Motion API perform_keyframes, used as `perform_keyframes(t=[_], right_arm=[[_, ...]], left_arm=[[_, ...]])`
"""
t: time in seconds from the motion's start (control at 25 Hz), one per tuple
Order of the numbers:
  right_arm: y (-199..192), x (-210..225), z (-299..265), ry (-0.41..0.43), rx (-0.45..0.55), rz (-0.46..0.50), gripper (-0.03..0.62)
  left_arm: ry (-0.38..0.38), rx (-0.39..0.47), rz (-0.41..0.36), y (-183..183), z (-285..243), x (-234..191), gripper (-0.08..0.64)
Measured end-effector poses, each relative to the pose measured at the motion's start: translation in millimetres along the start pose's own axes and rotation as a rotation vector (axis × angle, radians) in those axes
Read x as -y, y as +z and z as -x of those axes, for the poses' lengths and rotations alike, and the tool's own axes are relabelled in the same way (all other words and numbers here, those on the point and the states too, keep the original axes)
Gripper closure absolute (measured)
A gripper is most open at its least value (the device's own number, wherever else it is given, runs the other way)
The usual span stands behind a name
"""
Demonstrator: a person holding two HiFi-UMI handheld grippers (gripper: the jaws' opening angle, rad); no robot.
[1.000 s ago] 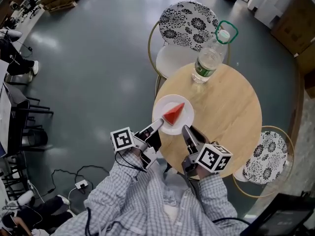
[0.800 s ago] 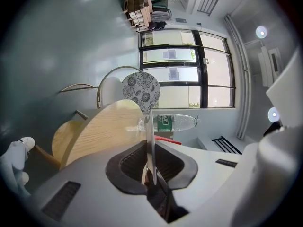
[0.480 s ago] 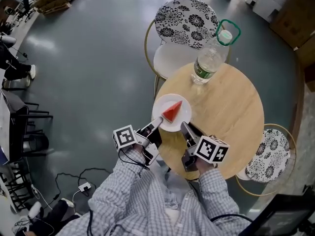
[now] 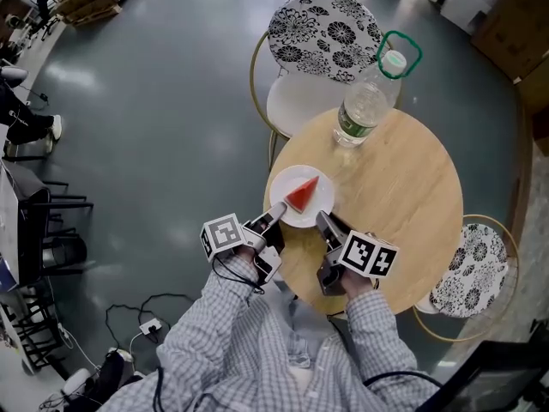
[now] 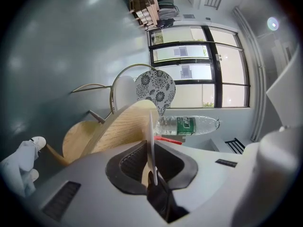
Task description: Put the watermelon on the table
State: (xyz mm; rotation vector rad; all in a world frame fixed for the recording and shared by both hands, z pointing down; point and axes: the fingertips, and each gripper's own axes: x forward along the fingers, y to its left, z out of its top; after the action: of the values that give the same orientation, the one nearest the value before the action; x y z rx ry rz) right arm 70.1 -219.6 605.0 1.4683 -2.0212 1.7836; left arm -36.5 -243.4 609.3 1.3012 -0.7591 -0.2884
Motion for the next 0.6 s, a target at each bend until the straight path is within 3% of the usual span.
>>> perform_keyframes(t=[0.6], right_arm=[[-1.1, 4.2, -16.8, -0.027, -0.026, 0.009, 0.488]], left_arm=[[0.061, 0.015, -0.002, 10.6, -6.6, -10.0, 0.525]])
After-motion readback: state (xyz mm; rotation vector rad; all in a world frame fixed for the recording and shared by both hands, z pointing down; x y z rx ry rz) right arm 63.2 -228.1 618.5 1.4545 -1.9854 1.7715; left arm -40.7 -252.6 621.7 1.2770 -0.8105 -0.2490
